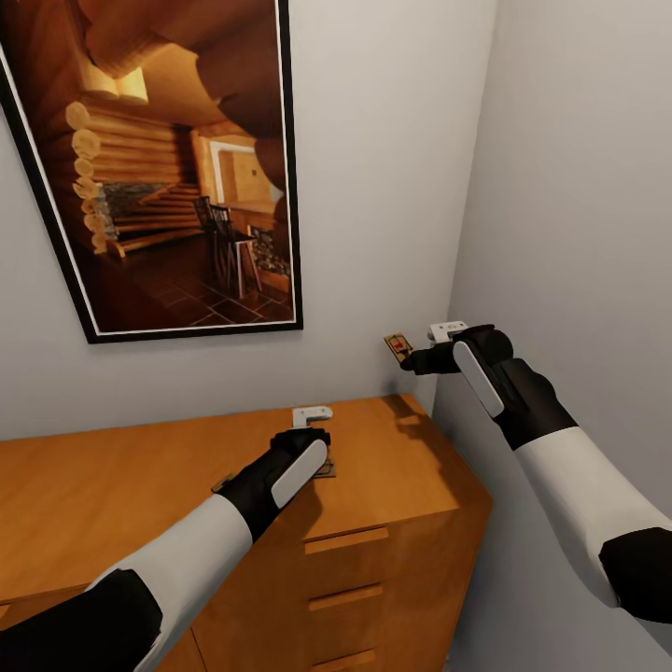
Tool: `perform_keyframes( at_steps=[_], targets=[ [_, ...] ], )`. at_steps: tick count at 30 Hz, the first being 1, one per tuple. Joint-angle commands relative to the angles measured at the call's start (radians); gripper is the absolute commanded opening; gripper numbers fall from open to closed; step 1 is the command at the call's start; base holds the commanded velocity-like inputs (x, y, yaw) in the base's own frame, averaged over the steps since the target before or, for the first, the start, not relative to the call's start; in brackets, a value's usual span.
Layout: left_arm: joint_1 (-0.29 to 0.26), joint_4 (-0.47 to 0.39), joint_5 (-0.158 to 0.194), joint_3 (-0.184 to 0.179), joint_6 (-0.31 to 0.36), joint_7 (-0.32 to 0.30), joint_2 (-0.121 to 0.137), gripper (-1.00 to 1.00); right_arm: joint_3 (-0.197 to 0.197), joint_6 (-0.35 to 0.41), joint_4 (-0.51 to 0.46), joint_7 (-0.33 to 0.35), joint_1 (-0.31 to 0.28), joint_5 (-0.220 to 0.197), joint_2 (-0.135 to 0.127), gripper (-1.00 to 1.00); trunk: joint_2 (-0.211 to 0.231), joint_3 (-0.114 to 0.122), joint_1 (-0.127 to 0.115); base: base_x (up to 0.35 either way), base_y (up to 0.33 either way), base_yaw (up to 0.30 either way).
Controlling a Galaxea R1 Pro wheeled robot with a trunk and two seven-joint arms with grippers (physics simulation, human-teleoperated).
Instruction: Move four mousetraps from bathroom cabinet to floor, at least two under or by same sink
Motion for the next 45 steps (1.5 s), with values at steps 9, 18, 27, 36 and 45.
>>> perform_keyframes(
  at_steps=[9, 18, 27, 36, 45],
  targets=[
    [-0.001, 0.015, 0.005, -0.003, -0.002, 0.007, 0.000, 1.00, 0.003, 0.003, -0.001, -0.011, -0.001, -0.014, -0.002, -1.00, -0.001, -0.001, 0.000, 0.000, 0.000, 0.000],
    [-0.001, 0.024, 0.025, -0.003, -0.004, 0.007, 0.000, -1.00, 0.003, 0.003, -0.001, -0.011, -0.001, -0.013, -0.002, -1.00, -0.001, -0.001, 0.000, 0.000, 0.000, 0.000],
    [-0.001, 0.034, 0.032, -0.004, -0.004, 0.007, 0.000, -1.00, 0.003, 0.003, -0.001, -0.011, -0.001, -0.012, -0.002, -1.00, -0.001, -0.001, 0.000, 0.000, 0.000, 0.000],
    [-0.001, 0.033, 0.030, -0.004, -0.004, 0.007, 0.000, -1.00, 0.003, 0.003, -0.001, -0.011, -0.001, -0.013, -0.002, -1.00, -0.001, -0.001, 0.000, 0.000, 0.000, 0.000],
    [-0.001, -0.029, 0.016, -0.012, 0.004, 0.018, 0.000, -1.00, 0.003, 0.003, -0.001, -0.011, -0.001, -0.015, -0.003, -1.00, -0.001, -0.001, 0.000, 0.000, 0.000, 0.000]
  ],
)
